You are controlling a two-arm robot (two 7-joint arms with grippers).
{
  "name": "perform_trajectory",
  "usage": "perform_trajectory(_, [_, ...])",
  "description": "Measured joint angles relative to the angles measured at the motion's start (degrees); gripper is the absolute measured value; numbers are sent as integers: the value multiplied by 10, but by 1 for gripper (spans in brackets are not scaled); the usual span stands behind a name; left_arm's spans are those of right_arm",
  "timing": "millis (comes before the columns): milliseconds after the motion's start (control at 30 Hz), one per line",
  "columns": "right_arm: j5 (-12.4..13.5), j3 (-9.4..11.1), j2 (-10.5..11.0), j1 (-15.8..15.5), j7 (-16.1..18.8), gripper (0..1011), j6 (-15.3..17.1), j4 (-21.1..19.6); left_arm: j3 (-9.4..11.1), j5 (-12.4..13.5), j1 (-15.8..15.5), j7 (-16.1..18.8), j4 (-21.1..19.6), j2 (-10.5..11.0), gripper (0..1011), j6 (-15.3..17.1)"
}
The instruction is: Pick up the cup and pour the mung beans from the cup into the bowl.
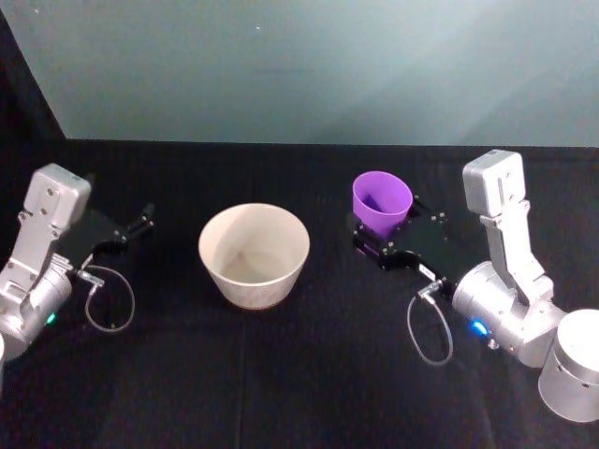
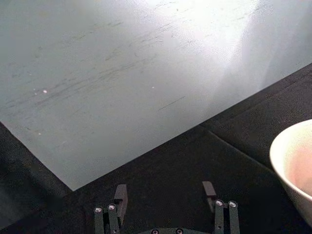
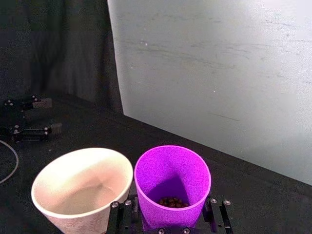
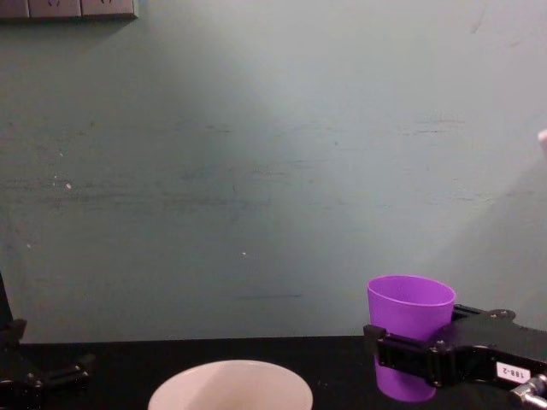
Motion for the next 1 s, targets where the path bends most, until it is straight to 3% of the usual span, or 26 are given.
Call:
perform_trajectory(567, [0,0,0,0,0,717,0,0,0,0,0,0,0,0,1000,0])
perform_trajectory(700, [-11,-3,-1,4,0,717,1,-1,0,0,0,0,0,0,1000,0])
perform_trajectory(833, [-47,-17,6,11,-3,717,1,-9,0,0,0,0,0,0,1000,0])
perform_trajectory(933, [-87,-33,13,19,-10,717,2,-18,0,0,0,0,0,0,1000,0])
perform_trajectory(1000, [-128,-49,19,28,-18,717,6,-25,0,0,0,0,0,0,1000,0])
